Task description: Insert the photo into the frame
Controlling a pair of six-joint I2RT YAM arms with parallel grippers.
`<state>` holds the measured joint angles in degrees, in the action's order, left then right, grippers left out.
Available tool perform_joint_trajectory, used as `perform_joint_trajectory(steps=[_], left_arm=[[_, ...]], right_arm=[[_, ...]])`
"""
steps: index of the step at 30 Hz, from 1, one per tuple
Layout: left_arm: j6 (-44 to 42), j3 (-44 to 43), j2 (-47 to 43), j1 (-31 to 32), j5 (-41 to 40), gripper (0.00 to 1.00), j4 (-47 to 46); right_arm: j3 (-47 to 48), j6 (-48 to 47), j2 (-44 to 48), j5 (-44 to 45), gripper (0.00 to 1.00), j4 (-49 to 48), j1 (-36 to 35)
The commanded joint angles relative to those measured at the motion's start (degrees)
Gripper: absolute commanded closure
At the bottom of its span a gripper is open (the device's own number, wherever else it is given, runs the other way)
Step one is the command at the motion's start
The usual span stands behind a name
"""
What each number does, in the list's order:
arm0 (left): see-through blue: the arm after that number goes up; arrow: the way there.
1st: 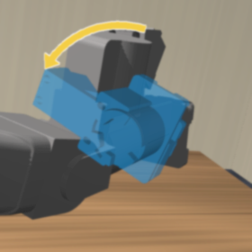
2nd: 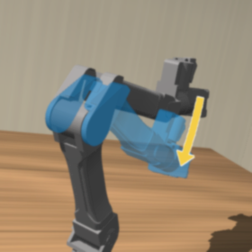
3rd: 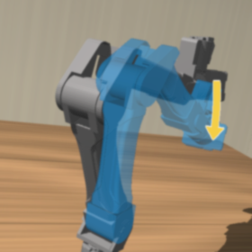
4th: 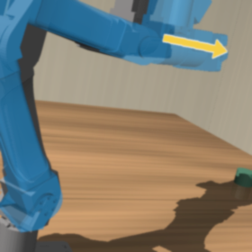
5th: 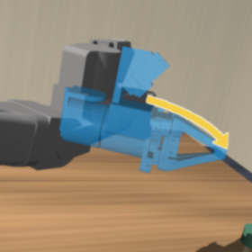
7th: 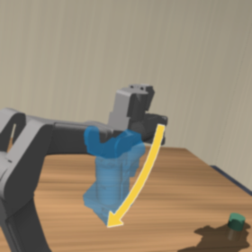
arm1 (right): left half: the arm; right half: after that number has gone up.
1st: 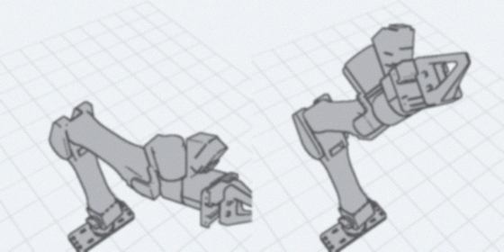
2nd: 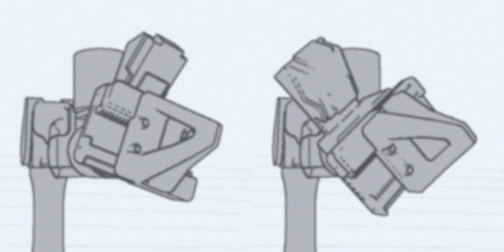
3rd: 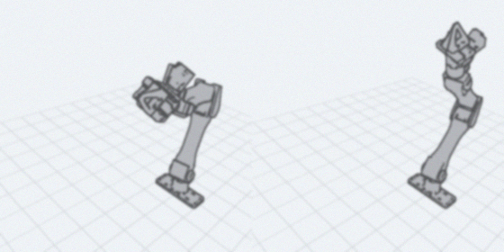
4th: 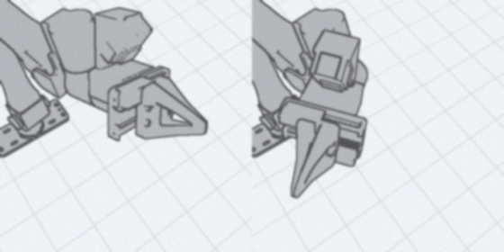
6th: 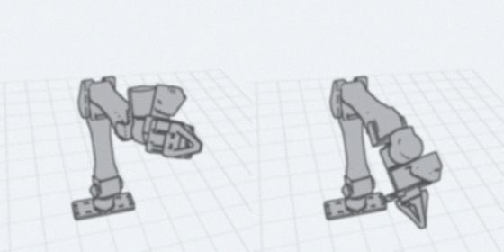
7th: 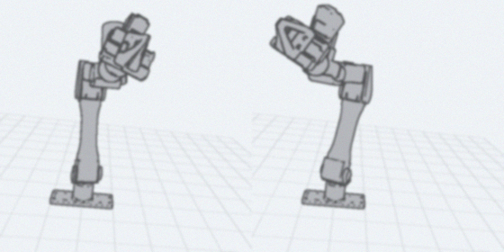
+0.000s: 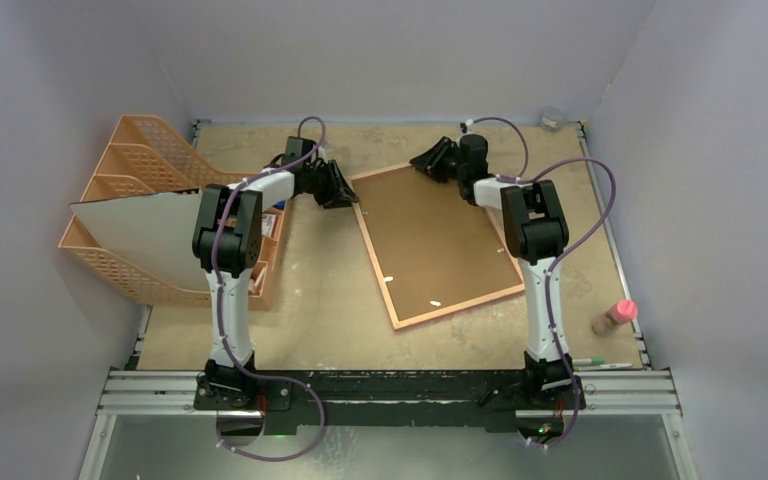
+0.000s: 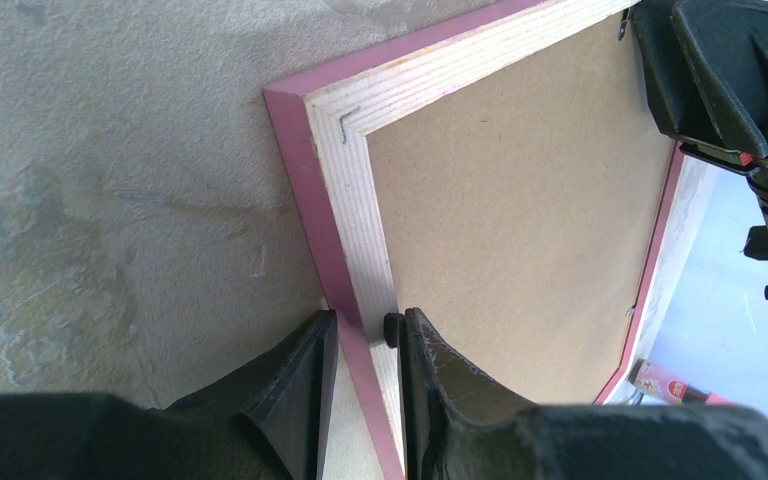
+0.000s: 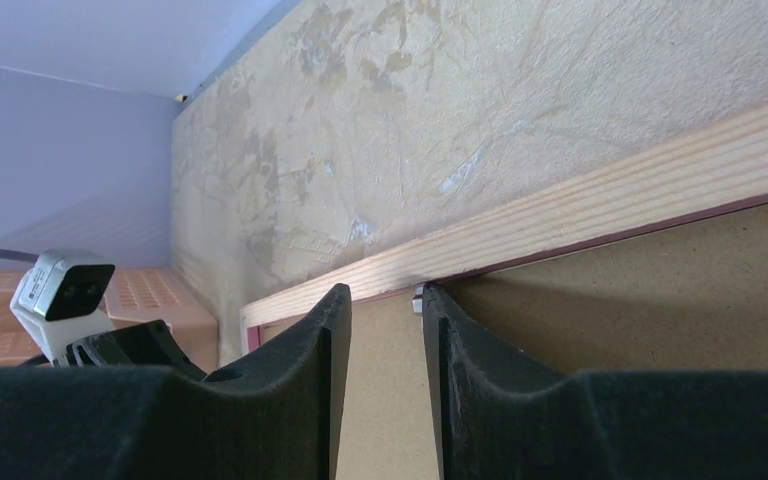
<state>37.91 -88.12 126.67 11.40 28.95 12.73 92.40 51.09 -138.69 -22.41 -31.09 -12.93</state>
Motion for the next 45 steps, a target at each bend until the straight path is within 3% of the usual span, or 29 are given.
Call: perform_joint_trajectory(steps=[1,6,12,16,26,29,33,38,45], left_arm=[[-1.68,-0.04,3.67,0.49,-4.63,0.70,2.08],[-1.57,-0.87,3.67,0.49,-4.96,0.70,2.47],[0.02,-1.14,1.34,0.47,-7.28,0.69,1.90],[0.15,-1.32,-0.93,0.26,-7.55,0.68,1.85],[0.05,1.25,-7.70,0.03,-4.08,0.55,1.82],[2.36,7.00,-11.15,0.07,-2.18,0.52,-2.25],[3.13,11.81,-14.92,0.40,-0.24,0.51,-4.44],[2.51,17.34,-18.26,1.68,-0.10,0.50,-4.69],[3.19,25.33,-21.41,4.16,-0.39,0.49,-8.40]], right_arm=[[-0.64,-2.24,-4.25,-4.57,0.63,9.02,-2.11],[0.27,-2.49,-2.23,-8.05,0.64,9.68,-1.81],[10.38,-8.26,4.00,2.37,0.61,25.80,1.70],[7.84,-8.87,11.85,5.86,0.60,27.86,5.25],[-10.52,-16.41,36.94,16.24,0.56,42.56,6.22],[-18.10,-17.50,45.62,20.89,0.48,46.61,6.11],[-29.11,-17.45,55.39,20.45,0.32,51.23,5.10],[-39.41,-10.31,63.39,18.71,0.27,54.37,-0.69],[-48.84,2.77,67.79,15.07,0.21,54.27,-7.55]])
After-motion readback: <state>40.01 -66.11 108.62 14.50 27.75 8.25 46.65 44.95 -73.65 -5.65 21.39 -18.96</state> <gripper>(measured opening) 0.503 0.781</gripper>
